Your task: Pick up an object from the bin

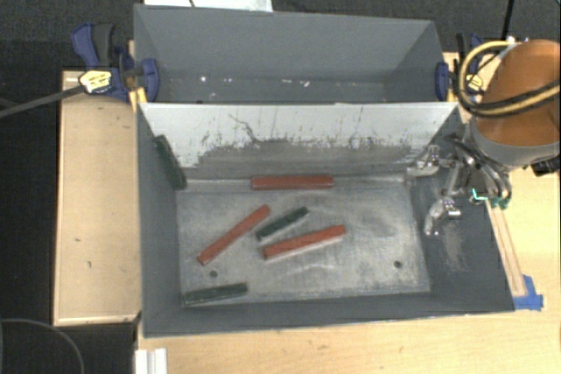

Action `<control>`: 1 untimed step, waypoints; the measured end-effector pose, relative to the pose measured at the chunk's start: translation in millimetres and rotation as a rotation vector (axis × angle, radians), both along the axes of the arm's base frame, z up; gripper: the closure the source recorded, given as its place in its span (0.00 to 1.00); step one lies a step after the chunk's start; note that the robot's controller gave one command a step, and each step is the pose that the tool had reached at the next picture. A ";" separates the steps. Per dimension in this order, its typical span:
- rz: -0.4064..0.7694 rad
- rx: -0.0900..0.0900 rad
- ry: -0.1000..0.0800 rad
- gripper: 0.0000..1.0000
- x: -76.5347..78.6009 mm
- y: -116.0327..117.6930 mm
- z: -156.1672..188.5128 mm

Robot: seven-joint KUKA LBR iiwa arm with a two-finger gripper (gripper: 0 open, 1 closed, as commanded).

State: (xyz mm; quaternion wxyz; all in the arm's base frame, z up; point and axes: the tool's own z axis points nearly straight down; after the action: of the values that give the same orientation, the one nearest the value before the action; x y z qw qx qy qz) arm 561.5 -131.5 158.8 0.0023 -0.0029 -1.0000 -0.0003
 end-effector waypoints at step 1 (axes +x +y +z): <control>0.004 -0.002 -0.008 0.00 2.0 0.4 4.4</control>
Offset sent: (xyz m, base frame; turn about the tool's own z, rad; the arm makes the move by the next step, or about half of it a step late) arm 0.0079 0.0775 -0.0844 -0.0832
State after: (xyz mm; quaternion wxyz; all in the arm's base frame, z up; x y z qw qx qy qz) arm 563.5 -131.1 163.2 -0.0016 -0.0011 -1.0000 0.0005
